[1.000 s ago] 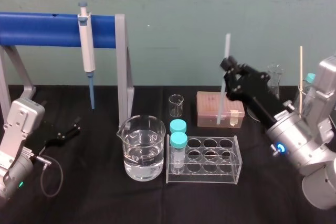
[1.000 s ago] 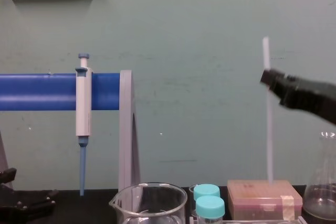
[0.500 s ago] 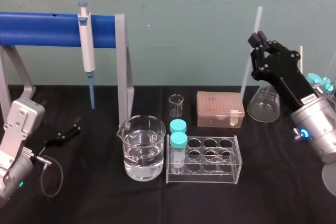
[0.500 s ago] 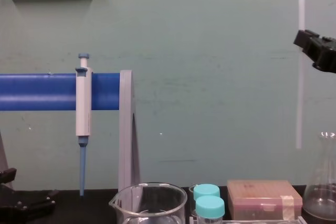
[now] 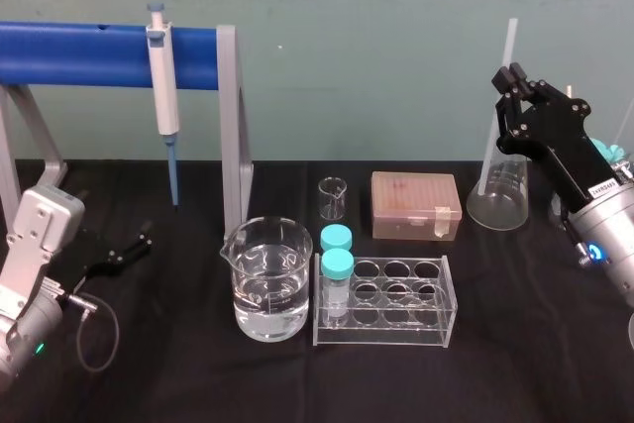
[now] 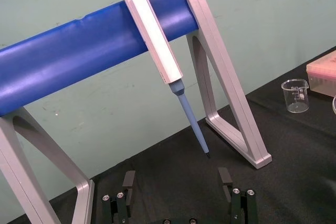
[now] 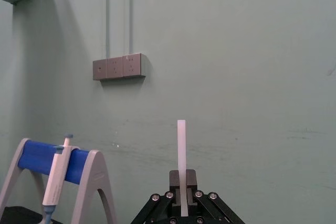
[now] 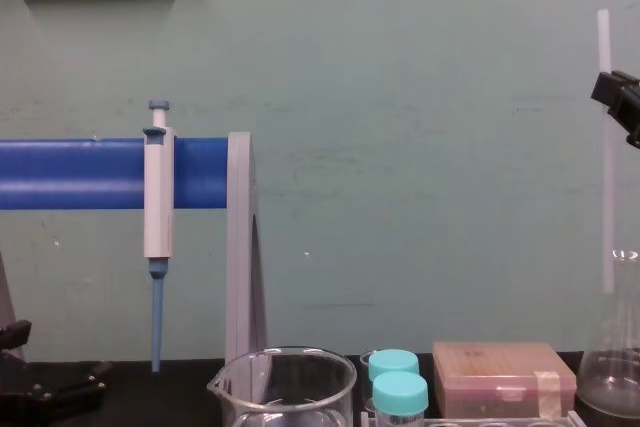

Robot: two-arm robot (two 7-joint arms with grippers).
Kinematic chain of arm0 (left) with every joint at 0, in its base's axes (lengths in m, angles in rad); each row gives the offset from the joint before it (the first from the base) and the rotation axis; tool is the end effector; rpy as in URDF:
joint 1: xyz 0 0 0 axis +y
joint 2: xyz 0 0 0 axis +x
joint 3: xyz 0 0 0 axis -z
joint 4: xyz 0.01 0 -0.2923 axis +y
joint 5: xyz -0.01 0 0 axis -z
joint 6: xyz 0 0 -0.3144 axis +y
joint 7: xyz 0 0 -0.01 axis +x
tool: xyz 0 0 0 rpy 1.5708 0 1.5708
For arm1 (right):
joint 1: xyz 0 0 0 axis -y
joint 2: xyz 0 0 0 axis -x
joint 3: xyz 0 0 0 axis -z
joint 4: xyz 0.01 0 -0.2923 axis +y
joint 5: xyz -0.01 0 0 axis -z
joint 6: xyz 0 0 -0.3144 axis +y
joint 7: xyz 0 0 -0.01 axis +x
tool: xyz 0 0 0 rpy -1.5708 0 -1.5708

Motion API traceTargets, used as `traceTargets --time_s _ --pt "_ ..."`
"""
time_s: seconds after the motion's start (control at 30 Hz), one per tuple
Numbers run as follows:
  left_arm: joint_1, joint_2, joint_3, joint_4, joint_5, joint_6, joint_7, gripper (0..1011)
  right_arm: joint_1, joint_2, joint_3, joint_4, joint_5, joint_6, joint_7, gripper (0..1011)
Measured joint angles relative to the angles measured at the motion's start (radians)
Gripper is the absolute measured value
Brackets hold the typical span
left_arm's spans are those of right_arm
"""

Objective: Pick up the stirring rod with one hand, then place it down.

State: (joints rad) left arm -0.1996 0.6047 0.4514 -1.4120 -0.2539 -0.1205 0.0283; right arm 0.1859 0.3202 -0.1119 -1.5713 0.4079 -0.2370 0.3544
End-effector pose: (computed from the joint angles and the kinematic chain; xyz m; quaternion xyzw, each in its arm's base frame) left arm 0.3638 0.0825 -0.3052 0.1415 -0.1325 0.5799 0.7913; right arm 0.3812 -0.0599 -0.2297 0.1456 -0.1302 -0.5176 0.8330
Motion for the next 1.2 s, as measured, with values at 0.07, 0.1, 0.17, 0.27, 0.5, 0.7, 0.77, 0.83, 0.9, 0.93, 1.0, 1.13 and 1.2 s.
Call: traceTargets --time_s 0.07,0.1,0.17,0.27,0.5,0.7,0.77,0.83,0.9,0.93,1.0,1.13,1.2 --pt "0.000 0.000 0.000 0.000 0.000 0.000 0.000 1000 0.000 -0.003 0.001 0.002 -0.001 0.001 0.000 66" --pt "0.000 0.000 0.000 0.000 0.000 0.000 0.000 1000 0.000 -0.003 0.002 0.003 -0.001 0.001 0.000 66" --pt "0.000 0.000 0.000 0.000 0.000 0.000 0.000 1000 0.001 -0.006 0.002 0.005 -0.003 0.003 0.001 66" --pt "0.000 0.000 0.000 0.000 0.000 0.000 0.000 1000 0.001 -0.009 0.001 0.005 -0.005 0.005 0.001 66" --pt "0.000 0.000 0.000 0.000 0.000 0.000 0.000 1000 -0.001 -0.013 -0.002 0.004 -0.010 0.008 0.002 66" --pt "0.000 0.000 0.000 0.000 0.000 0.000 0.000 1000 -0.002 -0.014 -0.002 0.004 -0.012 0.010 0.002 66" --pt "0.000 0.000 0.000 0.000 0.000 0.000 0.000 1000 -0.003 -0.014 -0.003 0.003 -0.012 0.011 0.004 66" --pt "0.000 0.000 0.000 0.000 0.000 0.000 0.000 1000 -0.004 -0.013 -0.003 0.003 -0.013 0.012 0.006 66" --pt "0.000 0.000 0.000 0.000 0.000 0.000 0.000 1000 -0.005 -0.012 -0.004 0.002 -0.014 0.013 0.006 67" --pt "0.000 0.000 0.000 0.000 0.000 0.000 0.000 1000 -0.005 -0.012 -0.005 0.002 -0.015 0.014 0.007 66" --pt "0.000 0.000 0.000 0.000 0.000 0.000 0.000 1000 -0.005 -0.010 -0.006 0.002 -0.015 0.015 0.008 66" --pt "0.000 0.000 0.000 0.000 0.000 0.000 0.000 1000 -0.005 -0.009 -0.007 0.001 -0.017 0.020 0.008 66" --pt "0.000 0.000 0.000 0.000 0.000 0.000 0.000 1000 -0.006 -0.008 -0.008 0.001 -0.018 0.021 0.008 66"
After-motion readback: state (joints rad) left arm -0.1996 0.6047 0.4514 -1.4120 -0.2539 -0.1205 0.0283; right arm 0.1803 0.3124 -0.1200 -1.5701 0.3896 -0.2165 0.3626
